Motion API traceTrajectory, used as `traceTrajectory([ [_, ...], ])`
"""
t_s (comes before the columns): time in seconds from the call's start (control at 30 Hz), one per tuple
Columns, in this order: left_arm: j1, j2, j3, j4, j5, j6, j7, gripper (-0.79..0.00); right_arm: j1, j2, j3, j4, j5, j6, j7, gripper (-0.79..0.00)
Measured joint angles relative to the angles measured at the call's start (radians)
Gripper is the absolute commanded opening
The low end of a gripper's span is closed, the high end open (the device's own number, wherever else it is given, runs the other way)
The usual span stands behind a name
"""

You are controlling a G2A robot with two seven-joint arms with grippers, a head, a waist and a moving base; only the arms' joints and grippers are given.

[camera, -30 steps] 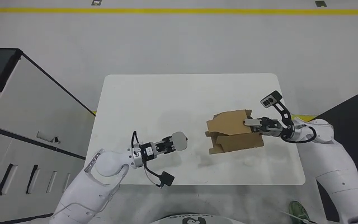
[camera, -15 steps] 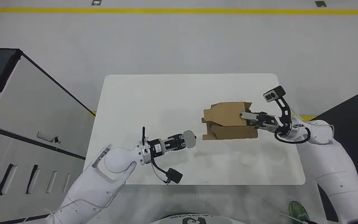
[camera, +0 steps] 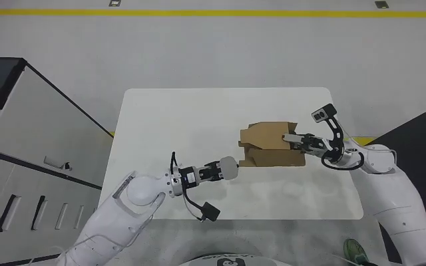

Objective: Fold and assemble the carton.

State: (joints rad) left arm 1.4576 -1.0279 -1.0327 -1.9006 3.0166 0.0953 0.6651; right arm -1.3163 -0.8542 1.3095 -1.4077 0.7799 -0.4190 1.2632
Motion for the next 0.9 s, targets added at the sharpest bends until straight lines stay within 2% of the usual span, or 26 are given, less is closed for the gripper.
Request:
traceTrajectory([
  [0.07,-0.008,-0.001,0.011,0.005,0.013,-0.01,-0.003,-0.209,-0.001,-0.002,-0.002,-0.003,0.005,0.004,0.004,-0.785],
  [0.17,-0.02,-0.005,0.031,0.012,0.025,-0.016,-0.012,-0.366,-0.002,-0.006,-0.007,-0.006,0.007,0.007,0.006,-0.785],
  [0.2,-0.024,-0.006,0.037,0.013,0.026,-0.016,-0.013,-0.391,-0.002,-0.007,-0.008,-0.008,0.005,0.007,0.005,-0.785],
  [0.37,-0.04,-0.011,0.063,0.028,0.029,-0.017,-0.014,-0.413,-0.003,-0.013,-0.016,-0.015,0.001,0.009,0.004,-0.785],
  [0.6,-0.045,-0.013,0.075,0.043,0.023,-0.017,-0.021,-0.486,-0.003,-0.019,-0.021,-0.017,-0.007,0.013,0.004,-0.785],
  [0.73,-0.045,-0.013,0.077,0.047,0.013,-0.014,-0.023,-0.625,-0.005,-0.022,-0.021,-0.018,-0.014,0.015,0.01,-0.785],
  [0.8,-0.046,-0.013,0.078,0.048,0.011,-0.013,-0.023,-0.785,-0.006,-0.023,-0.02,-0.017,-0.015,0.015,0.014,-0.785],
  [0.9,-0.046,-0.013,0.081,0.052,0.009,-0.01,-0.025,-0.785,-0.01,-0.024,-0.019,-0.016,-0.008,0.017,0.03,-0.785],
])
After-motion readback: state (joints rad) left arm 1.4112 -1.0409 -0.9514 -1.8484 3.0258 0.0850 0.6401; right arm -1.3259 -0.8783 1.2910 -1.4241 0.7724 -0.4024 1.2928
